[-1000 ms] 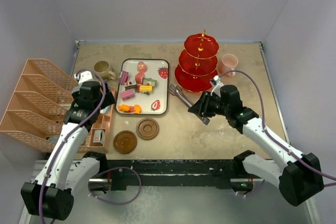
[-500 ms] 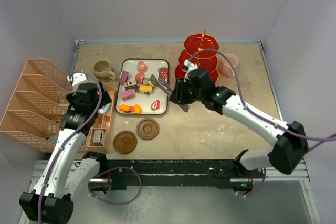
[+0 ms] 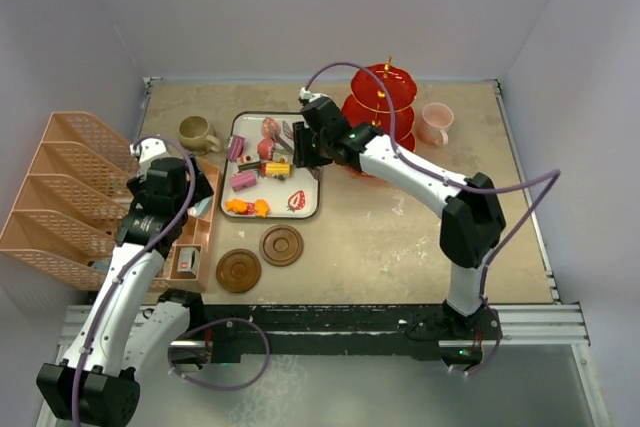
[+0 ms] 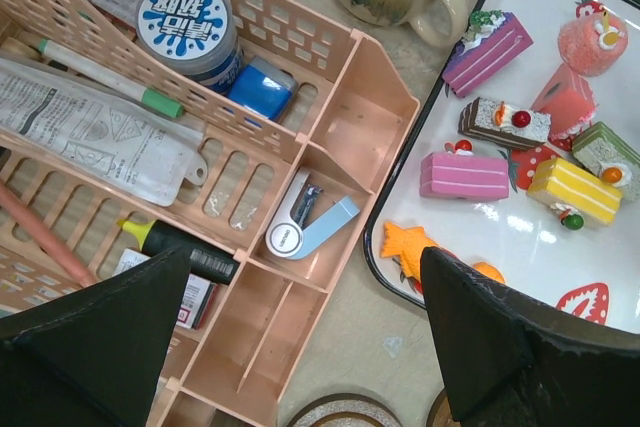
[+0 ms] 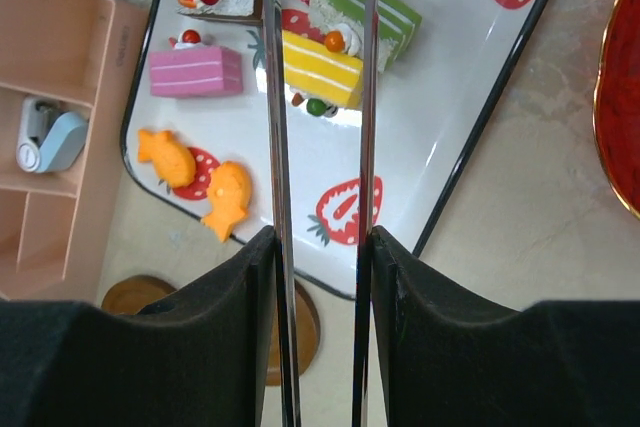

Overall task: Serve the afternoon tea
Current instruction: Pick up the desert from the tray.

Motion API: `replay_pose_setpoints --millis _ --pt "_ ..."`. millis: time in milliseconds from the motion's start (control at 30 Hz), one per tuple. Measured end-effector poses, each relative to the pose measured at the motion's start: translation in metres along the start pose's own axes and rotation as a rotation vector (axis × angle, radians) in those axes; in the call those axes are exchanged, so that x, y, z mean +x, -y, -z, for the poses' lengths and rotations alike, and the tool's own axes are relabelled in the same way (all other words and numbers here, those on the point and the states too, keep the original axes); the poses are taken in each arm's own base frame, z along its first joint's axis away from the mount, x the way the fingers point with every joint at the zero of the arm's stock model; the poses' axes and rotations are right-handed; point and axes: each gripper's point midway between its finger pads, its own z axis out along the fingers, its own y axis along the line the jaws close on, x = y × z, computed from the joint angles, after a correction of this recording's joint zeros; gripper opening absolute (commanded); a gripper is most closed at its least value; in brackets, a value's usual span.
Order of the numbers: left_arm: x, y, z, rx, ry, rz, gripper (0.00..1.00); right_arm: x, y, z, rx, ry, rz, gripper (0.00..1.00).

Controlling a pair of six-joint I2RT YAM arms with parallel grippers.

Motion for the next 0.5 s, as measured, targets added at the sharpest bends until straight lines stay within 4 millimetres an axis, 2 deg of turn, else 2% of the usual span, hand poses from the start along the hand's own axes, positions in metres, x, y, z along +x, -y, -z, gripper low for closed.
replay_pose_setpoints --millis 233,500 --pt "0.002 0.001 -0.002 -0.003 -0.010 -0.007 0.95 -0.007 -0.004 -0.038 0.030 -0.036 0.043 0.43" --pt "0.006 -0.003 -0.008 -0.037 -0.028 -0.023 0.95 -0.030 -0.007 -0.069 0.076 -0.021 0.086 0.44"
